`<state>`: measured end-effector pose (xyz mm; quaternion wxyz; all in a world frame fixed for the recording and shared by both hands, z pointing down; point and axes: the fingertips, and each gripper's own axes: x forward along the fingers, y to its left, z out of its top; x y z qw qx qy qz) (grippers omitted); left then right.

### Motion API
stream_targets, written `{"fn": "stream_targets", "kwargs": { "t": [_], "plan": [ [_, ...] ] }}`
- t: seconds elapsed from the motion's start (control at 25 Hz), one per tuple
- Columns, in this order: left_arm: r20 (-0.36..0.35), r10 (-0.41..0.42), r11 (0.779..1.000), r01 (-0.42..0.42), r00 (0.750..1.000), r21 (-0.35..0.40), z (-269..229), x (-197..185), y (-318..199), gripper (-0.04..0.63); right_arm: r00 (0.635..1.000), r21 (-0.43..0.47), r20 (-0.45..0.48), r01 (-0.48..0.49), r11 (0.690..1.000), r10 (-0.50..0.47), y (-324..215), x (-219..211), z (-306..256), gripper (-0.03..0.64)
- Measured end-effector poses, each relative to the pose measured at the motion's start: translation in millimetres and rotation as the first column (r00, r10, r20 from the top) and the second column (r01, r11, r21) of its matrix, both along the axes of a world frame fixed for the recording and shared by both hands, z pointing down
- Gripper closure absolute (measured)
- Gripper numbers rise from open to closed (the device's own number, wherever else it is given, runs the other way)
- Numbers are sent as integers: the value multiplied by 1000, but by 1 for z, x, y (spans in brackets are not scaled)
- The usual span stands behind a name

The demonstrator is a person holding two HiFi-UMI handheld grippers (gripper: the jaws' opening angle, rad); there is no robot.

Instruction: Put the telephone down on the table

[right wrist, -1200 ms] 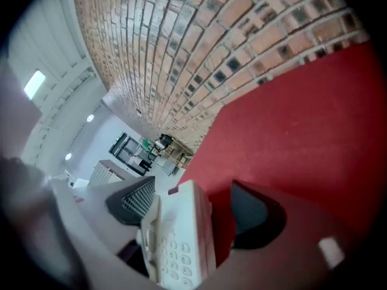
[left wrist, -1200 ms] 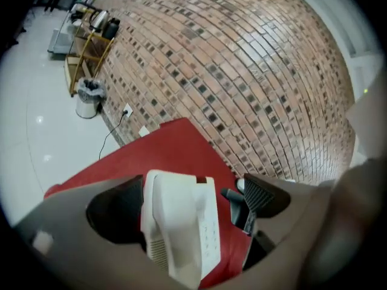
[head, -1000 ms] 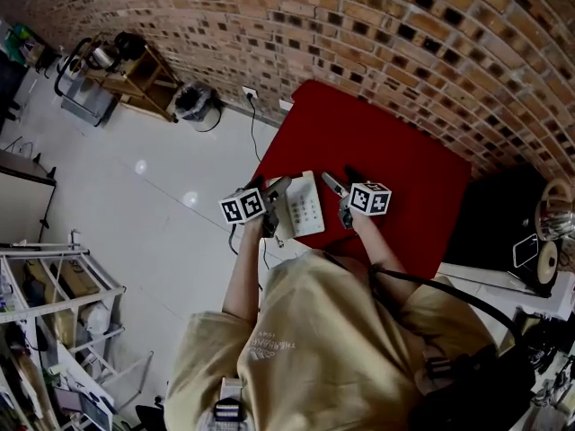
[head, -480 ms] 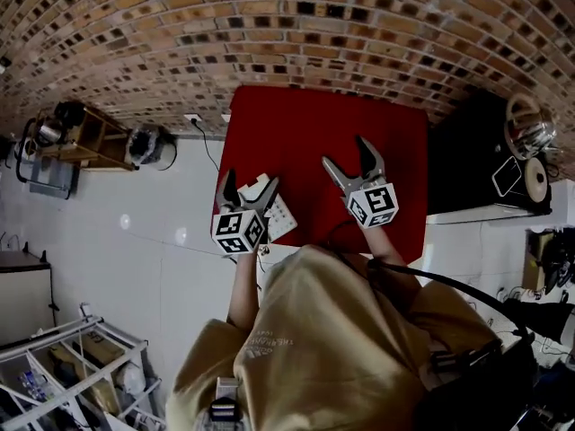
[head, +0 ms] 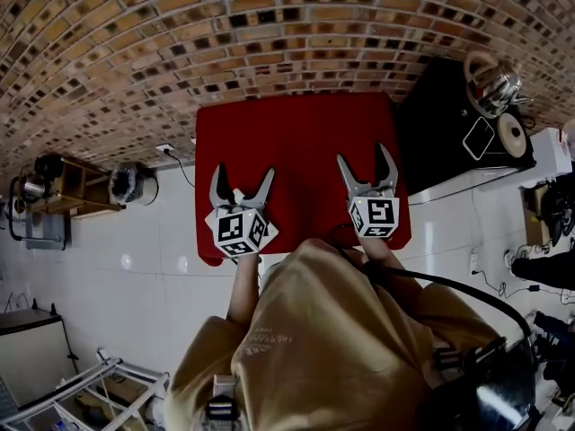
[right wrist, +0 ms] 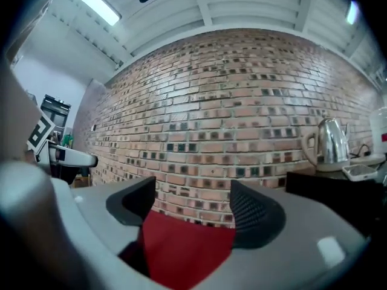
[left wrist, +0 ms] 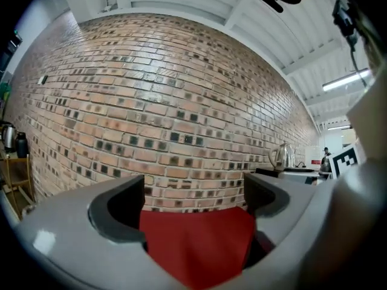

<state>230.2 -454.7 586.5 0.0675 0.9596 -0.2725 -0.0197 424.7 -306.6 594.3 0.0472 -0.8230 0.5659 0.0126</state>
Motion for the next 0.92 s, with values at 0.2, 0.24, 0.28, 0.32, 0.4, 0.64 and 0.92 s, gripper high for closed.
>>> {"fn": "stream_targets", "kwargs": {
  "t": [0.2, 0.24, 0.28, 0.32, 0.4, 0.64, 0.92],
  "plan": [
    [26, 41, 998, -43, 999, 54, -19, 29, 15, 87, 999, -9, 9, -54, 999, 54, 19, 20, -8, 241],
    [31, 48, 997, -50, 998, 64, -21, 34, 17, 87, 998, -14, 13, -62, 998, 62, 22, 22, -8, 242],
    [35, 54, 996, -56, 998, 71, -23, 38, 20, 90, 998, -18, 18, -68, 998, 68, 24, 25, -6, 242],
    [38, 59, 995, -62, 998, 78, -24, 42, 22, 91, 997, -21, 25, -73, 997, 74, 27, 28, -4, 242],
    [40, 68, 994, -71, 997, 85, -25, 49, 26, 93, 995, -26, 37, -87, 996, 88, 33, 35, 0, 242],
    [31, 86, 995, -87, 996, 54, -21, 64, 33, 101, 992, -39, 53, -116, 992, 118, 50, 50, 6, 243],
    [43, 97, 993, -100, 994, 58, -15, 75, 40, 107, 993, -70, 53, -100, 993, 104, 51, 54, 15, 244]
  ]
}}
